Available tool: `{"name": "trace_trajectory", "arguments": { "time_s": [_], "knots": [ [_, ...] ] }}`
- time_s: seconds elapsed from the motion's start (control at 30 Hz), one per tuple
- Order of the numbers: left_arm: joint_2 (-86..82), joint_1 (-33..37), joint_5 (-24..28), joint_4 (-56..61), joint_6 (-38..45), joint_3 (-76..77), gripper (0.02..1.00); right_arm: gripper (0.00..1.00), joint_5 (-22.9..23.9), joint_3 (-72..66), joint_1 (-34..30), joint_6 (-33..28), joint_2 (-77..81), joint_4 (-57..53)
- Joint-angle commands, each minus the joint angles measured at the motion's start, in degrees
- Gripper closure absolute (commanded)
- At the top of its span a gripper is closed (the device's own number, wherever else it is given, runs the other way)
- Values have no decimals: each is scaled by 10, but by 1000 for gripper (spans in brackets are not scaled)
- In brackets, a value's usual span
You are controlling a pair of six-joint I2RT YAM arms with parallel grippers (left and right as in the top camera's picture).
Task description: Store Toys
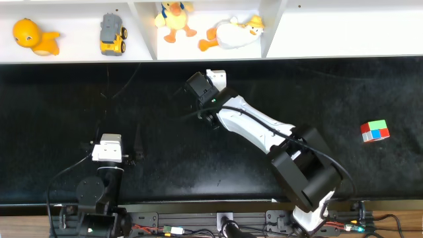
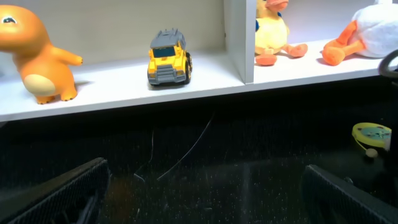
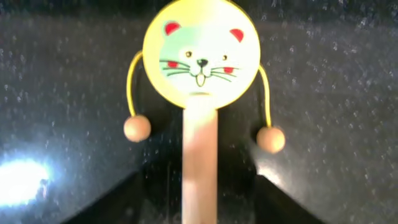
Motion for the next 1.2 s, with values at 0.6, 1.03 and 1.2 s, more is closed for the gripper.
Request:
{"name": "trace_trajectory", "arguments": {
  "time_s": [0.6,1.03,1.2],
  "knots": [
    [-7,0,4,-2,6,0,20,956,7,-52,-1,-19,-69,5],
    [-7,0,4,-2,6,0,20,956,20,-254,-128,-6,-454,-121],
    [-7,0,4,-2,6,0,20,958,8,-253,-229,-103,-497,-153]
  ]
}}
